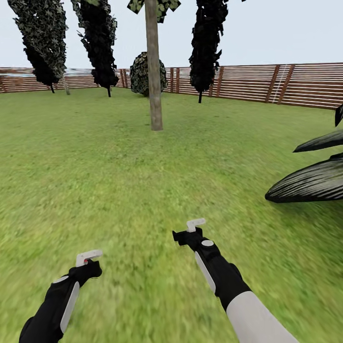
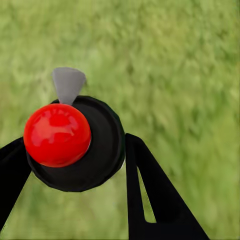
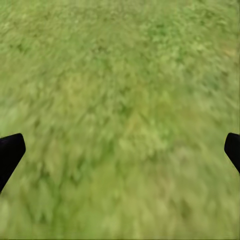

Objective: In the garden, pick up the pesticide atomizer on the floor and spray pesticide onto both trees until each tree trunk is fully covered.

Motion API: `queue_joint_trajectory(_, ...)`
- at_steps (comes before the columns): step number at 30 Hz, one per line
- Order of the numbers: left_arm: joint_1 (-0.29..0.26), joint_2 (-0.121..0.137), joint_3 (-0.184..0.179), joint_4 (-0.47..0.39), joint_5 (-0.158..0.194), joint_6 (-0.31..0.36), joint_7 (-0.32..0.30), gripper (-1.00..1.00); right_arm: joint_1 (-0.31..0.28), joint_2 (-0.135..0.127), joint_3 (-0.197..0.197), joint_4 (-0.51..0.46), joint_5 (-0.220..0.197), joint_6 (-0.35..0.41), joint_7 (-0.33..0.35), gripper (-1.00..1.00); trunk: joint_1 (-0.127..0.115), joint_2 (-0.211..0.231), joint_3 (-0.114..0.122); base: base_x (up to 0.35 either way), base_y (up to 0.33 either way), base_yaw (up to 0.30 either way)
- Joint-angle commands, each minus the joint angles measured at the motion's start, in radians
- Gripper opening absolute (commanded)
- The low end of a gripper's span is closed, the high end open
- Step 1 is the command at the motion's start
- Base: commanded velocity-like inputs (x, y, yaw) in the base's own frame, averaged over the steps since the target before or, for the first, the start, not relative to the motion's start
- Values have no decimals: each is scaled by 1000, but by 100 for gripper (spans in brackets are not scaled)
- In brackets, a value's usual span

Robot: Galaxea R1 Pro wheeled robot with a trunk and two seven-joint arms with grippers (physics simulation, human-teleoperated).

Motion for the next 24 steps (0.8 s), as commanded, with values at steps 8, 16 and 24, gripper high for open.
queue_joint_trajectory(8,-1,0,2,-1,1,5,-6,-100,0,0,1,-1,-3,5,-1,100,0,0,-1,336,77,0)
queue_joint_trajectory(16,-1,0,2,2,1,5,-7,-100,0,0,1,-2,-3,5,-1,100,0,0,-1,336,100,0)
queue_joint_trajectory(24,-2,0,2,2,1,5,-7,-100,0,0,1,-1,-3,5,-1,100,0,0,0,336,101,-19)
